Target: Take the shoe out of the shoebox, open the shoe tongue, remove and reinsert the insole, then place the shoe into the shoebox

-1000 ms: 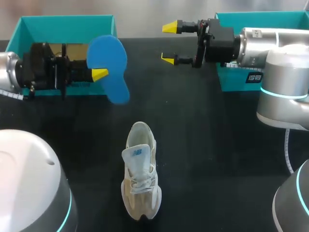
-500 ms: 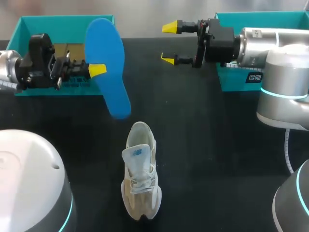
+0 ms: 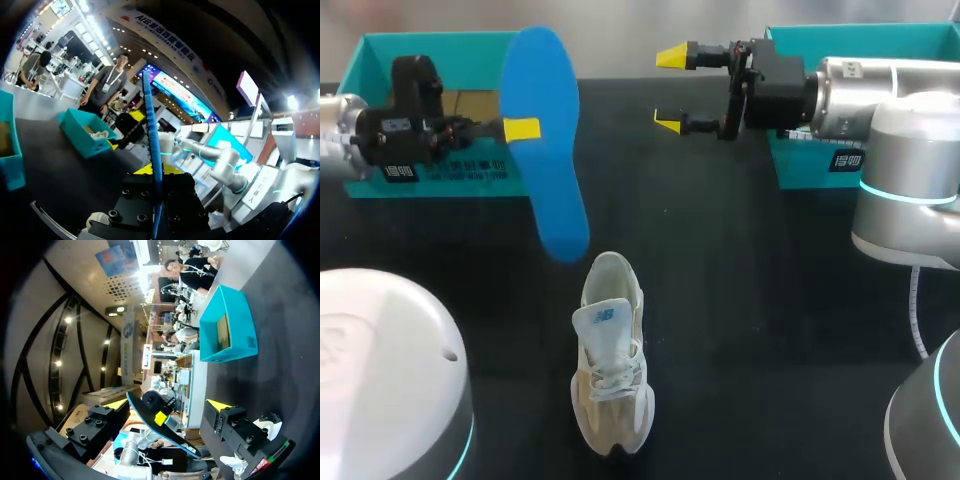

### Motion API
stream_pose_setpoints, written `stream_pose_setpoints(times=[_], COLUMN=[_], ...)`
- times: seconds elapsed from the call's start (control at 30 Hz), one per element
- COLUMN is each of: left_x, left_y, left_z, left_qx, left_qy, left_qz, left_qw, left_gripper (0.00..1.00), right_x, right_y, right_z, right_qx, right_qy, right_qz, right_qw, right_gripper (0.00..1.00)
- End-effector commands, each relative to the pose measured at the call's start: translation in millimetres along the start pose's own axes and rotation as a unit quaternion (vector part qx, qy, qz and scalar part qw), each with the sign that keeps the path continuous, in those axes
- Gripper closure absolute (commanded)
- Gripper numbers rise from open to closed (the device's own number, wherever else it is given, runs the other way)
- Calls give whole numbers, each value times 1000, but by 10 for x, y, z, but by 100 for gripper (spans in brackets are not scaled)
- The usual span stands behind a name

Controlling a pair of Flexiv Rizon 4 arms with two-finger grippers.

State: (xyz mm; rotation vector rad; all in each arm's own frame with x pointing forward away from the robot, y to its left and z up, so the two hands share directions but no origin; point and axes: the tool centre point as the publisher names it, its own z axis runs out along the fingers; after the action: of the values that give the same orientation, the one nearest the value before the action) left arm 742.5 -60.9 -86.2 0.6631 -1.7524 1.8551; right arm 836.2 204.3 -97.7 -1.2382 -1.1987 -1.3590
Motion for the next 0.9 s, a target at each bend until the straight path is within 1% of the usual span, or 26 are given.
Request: stream_pose_setpoints(times=[0.03,0.13,0.23,0.3,0.43,0.67,0.9], left_x=[-56,-112,-207,-249,-260,-388,-502], left_y=[14,51,93,118,165,234,288], left_z=[-5,0,13,23,40,28,36], left_qx=[-3,1,4,2,-2,-2,0], left_qy=[-5,13,13,9,9,-7,-16], left_qz=[-144,-185,-214,-219,-217,-224,-271], left_qw=[990,983,977,976,976,975,962], left_gripper=[100,100,100,100,100,100,100], right_x=[0,0,0,0,0,0,0], right_y=[-3,-3,-3,-3,-3,-3,-3], right_z=[12,12,12,12,12,12,12], right_qx=[0,0,0,0,0,0,0], right_qy=[-1,-1,-1,-1,-1,-1,-1], right_qz=[0,0,0,0,0,0,0], right_qw=[1000,1000,1000,1000,1000,1000,1000], right_gripper=[0,0,0,0,0,0,0])
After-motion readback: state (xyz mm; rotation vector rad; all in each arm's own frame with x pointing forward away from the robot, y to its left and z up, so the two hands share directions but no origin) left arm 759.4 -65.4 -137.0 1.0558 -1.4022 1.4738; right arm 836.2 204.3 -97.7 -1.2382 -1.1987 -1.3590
